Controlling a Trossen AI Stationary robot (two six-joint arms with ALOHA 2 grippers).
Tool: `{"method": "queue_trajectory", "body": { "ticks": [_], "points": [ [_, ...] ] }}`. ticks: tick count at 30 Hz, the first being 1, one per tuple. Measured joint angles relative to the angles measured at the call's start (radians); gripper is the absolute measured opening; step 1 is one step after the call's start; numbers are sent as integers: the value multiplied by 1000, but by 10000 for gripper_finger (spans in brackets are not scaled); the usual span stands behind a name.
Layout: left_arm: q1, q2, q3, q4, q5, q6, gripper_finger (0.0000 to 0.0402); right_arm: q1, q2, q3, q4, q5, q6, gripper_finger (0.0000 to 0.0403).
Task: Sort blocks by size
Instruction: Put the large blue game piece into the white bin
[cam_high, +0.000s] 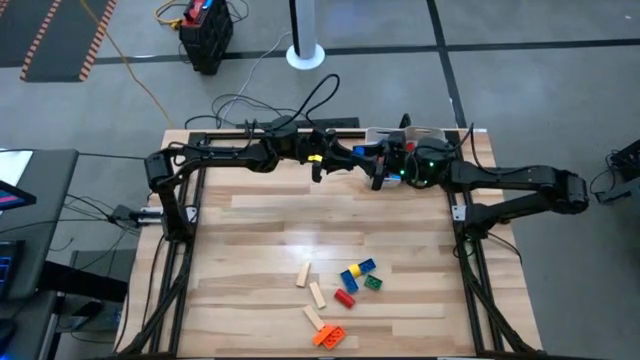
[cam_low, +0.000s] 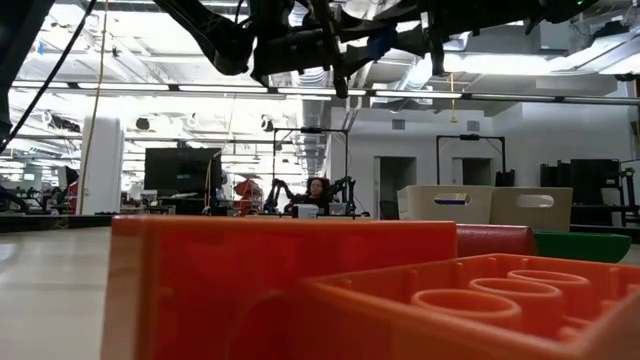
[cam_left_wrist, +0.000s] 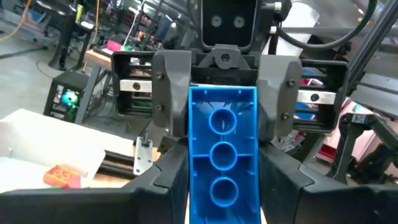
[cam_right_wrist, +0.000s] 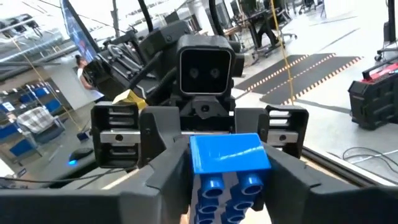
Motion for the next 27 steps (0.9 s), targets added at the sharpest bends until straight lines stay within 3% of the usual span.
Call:
{"method": "queue_trajectory", "body": {
  "ticks": [3,6,14,18,21,27],
  "points": [
    [0,0,0,-1,2,-3,136,-16,7,0,5,-25,-3,165],
    [-2,0,0,-16,-25,-33,147,-46,8,0,0,-59,0,165],
    [-4,0,0,-172,-107,-62,242,-138,7,0,-14,-167,-18,165],
    [2,-13,0,-293,-168,-68,273,-166,7,29,-150,-187,-17,165],
    [-2,-53,0,-420,-274,-25,274,-190,6,53,-280,-153,-24,165],
    [-45,-127,0,-698,-593,59,252,-266,13,65,-592,-2,-29,165]
  ]
}}
